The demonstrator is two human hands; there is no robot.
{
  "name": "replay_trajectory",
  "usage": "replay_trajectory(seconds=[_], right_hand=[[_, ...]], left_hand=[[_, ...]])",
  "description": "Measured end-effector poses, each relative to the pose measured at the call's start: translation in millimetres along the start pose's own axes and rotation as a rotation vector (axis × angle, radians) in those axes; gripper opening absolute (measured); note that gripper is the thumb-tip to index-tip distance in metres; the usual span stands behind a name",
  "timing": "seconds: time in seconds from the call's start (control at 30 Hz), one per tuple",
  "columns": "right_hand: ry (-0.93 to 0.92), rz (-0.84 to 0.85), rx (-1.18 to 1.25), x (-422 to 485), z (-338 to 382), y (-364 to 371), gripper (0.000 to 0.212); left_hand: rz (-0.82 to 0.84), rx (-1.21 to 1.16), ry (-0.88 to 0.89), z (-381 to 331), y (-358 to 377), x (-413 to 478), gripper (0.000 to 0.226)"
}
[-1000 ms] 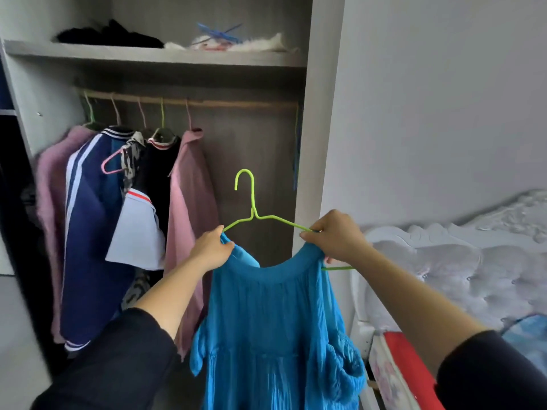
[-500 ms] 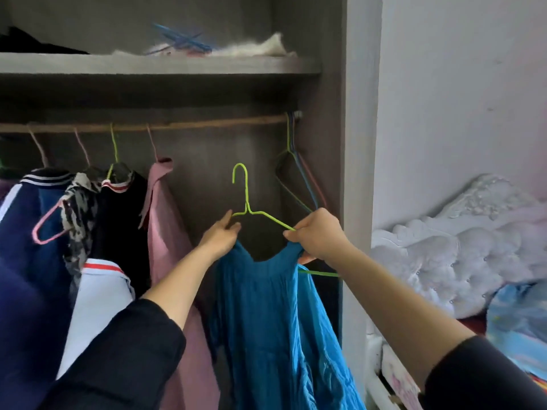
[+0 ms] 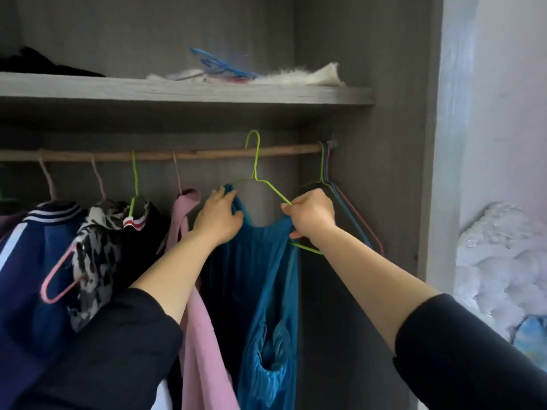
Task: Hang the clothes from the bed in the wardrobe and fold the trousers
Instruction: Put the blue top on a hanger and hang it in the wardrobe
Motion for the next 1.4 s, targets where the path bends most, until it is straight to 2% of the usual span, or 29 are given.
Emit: replay_trajectory(seconds=[0.27,0.4,0.6,0.7,0.8,0.93,1.1,1.23,1.4], right_hand=[[-0.033,0.016,0.005,40.5,27.1,54.5,0.025],[-0.031,0.053,-0.009,52.0,19.6,82.4,0.028],[-0.006,0.249,0.059,52.4,-2.5,116.8,0.028],[-0.090,0.350,0.063,49.4,1.1,128.0,0.031],[-0.196,0.376,-0.001,47.8,4.7,130.6,0.037],[-0.243,0.175,-0.089,65.0,6.3,104.2,0.054],[-0.399,-0.169,-0.664,97.6,12.2,41.1,0.027],[-0.442,-0.298,-0.985,118.7,10.6,-1.5,0.028],[-0.354,-0.313,-1.267,131.3,-7.2,-18.9,0.038]], left_hand=[[-0.090,0.231,0.001,23.2,-43.8,39.2,0.062],[-0.127,0.259,0.027,29.6,-53.7,60.8,0.069],[-0.266,0.280,0.140,31.9,-61.8,73.5,0.065],[-0.337,0.289,0.191,30.9,-64.8,72.7,0.059],[-0.379,0.324,0.194,27.8,-68.1,73.0,0.052],[-0.375,0.401,0.152,24.3,-63.9,76.7,0.055],[-0.305,0.526,0.040,15.8,-51.6,86.1,0.060],[-0.275,0.589,-0.011,14.7,-45.5,91.8,0.067],[-0.268,0.573,-0.017,14.2,-44.7,92.2,0.069]])
Point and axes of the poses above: each hand's wrist, its own x-axis towards the middle knuckle, its own y-axis out of the palm, z = x × y, the point moved 8 cm from there along x, towards the middle knuckle, and after that the axes turned 2 degrees about -x, right-handed, at the moved point
